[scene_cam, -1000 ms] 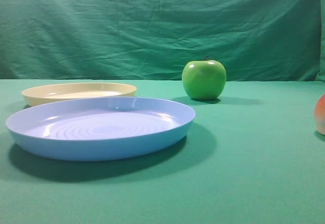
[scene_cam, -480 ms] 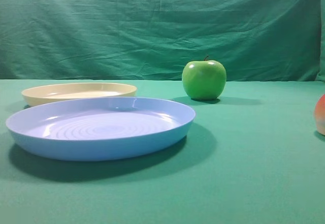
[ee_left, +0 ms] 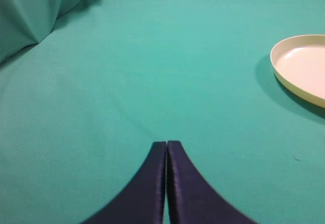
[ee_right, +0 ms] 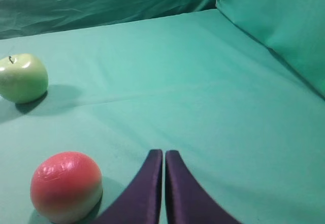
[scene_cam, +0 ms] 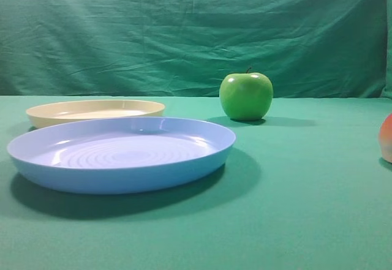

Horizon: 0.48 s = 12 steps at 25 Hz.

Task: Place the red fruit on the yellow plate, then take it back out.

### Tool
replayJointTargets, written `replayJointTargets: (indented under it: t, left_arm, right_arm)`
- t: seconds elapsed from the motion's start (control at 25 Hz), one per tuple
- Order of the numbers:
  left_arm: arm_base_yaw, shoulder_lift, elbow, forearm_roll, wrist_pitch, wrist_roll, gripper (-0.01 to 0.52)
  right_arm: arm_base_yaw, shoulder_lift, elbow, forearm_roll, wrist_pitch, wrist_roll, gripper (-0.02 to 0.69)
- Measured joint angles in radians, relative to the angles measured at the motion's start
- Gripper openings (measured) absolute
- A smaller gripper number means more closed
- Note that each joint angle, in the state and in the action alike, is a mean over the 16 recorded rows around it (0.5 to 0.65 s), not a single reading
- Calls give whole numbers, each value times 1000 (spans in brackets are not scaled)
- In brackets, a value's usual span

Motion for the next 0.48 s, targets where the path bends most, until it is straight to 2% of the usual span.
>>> replayJointTargets:
  t: [0.48]
  left_arm:
    - [0, 0, 0, 0, 0, 0, 0]
  right_arm:
    - [0, 0, 0, 0, 0, 0, 0]
